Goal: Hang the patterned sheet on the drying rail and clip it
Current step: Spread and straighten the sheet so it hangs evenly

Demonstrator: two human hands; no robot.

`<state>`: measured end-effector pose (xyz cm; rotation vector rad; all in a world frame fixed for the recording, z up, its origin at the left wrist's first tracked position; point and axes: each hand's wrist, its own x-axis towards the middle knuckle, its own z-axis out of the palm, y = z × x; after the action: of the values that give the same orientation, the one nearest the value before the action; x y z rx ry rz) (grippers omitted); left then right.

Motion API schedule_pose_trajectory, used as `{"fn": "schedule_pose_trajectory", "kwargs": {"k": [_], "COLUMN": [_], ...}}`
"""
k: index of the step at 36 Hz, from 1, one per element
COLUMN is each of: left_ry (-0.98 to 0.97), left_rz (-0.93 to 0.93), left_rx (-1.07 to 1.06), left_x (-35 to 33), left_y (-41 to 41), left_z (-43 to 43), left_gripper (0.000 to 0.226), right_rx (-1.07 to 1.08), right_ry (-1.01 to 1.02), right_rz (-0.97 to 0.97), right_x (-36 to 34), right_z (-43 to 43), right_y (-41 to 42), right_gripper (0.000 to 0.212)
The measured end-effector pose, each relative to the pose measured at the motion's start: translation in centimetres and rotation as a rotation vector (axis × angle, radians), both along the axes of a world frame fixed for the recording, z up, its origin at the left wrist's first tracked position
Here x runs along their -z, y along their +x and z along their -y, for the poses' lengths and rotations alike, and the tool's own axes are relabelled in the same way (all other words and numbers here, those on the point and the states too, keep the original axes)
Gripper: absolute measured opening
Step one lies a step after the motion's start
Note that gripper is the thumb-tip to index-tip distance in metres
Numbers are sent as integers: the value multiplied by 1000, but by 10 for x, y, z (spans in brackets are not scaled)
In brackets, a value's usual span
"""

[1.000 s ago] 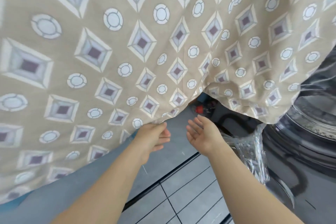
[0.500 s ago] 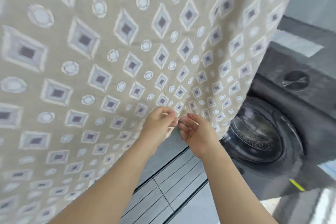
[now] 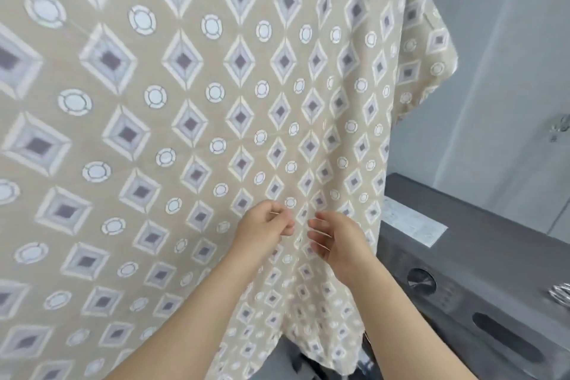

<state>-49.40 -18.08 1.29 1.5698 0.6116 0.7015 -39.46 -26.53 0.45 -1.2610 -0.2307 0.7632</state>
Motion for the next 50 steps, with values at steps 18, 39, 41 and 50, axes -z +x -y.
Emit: {"fn": "schedule_pose_trajectory", "kwargs": {"k": [18, 39, 41, 50], "left_ry": [278, 427, 400, 342], "left_rz": [-13, 183, 200, 162], "left_rx": [116, -70, -61, -42], "left_x": [-78, -135, -139, -148], "left_y": [77, 250, 253, 252], "left_z": [-39, -44, -47, -53], "left_gripper": [17, 21, 21, 17], "right_rx": [286, 144, 70, -232], "right_ry": [-16, 133, 209, 327], "right_rz": [327, 207, 161, 167], "right_x": [-78, -133, -133, -145], "right_z": [-9, -63, -72, -95], "right_y": [101, 331, 340, 348], "right_gripper": [7, 87, 77, 37]}}
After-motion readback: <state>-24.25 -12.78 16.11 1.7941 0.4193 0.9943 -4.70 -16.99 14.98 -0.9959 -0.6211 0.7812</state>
